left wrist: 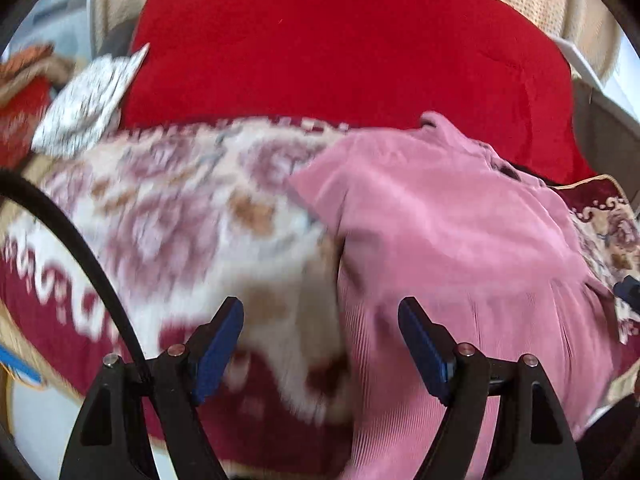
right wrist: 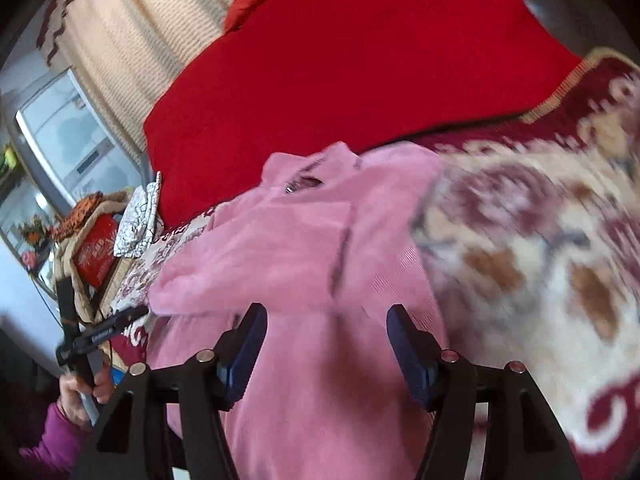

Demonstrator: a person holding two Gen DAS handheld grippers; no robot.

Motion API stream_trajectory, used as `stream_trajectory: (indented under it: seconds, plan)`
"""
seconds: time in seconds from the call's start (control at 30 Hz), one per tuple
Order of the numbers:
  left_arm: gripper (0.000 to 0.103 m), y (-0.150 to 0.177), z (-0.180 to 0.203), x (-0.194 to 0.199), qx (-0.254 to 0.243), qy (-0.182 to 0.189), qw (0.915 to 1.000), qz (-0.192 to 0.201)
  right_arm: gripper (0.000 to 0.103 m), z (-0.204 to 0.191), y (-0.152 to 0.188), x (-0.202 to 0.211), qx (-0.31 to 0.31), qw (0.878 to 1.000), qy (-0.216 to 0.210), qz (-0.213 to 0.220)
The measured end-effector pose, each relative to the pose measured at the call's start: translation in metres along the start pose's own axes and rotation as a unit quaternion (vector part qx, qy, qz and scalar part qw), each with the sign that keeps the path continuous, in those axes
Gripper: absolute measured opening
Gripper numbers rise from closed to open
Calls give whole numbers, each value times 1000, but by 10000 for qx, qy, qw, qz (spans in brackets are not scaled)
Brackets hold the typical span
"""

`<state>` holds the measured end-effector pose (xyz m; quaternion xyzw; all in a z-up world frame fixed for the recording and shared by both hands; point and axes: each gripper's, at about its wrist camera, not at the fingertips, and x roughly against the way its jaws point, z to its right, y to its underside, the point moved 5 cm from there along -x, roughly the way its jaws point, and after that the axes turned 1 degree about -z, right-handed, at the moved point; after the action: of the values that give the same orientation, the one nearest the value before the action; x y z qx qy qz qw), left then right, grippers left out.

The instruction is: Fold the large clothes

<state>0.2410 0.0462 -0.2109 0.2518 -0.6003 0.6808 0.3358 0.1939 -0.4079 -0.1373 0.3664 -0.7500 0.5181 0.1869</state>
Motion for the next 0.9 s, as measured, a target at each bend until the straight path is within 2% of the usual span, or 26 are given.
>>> stream_trajectory:
  seconds: [0.2, 0.33, 0.43, 0.53, 0.6, 0.63, 0.7, 0.83, 0.9]
  plan:
    - [80, 66, -15, 14, 489, 368, 9973, -397, 67, 28, 37, 38, -316, 9990, -88, -296]
    - [78, 101, -12, 12, 806, 736, 9913, -736, 67, 43, 58, 46, -567, 9969, -111, -529]
    - [56, 115, -10, 14, 903, 856, 9889, -807, 67, 45, 70, 43, -744, 9944, -291, -689]
    - [56, 119, -10, 12, 909, 824, 9888, -848, 68, 42, 79, 35, -629, 9949, -129, -777]
    - [61, 122, -5, 7, 806, 931, 9871, -1020, 68, 35, 84, 31, -517, 9951, -109, -837]
    - [66, 126, -2, 3, 775, 899, 9863, -1144, 68, 31, 86, 32, -447, 9952, -181, -853]
    - [66, 128, 2, -1, 762, 909, 9854, -1219, 68, 20, 88, 34, -318, 9946, -443, -886]
    - [66, 130, 8, -10, 616, 934, 9846, -1340, 68, 30, 84, 46, -270, 9978, -17, -600]
    - [66, 126, 10, -11, 695, 1053, 9844, -1227, 68, 41, 81, 49, -378, 9978, 217, -508]
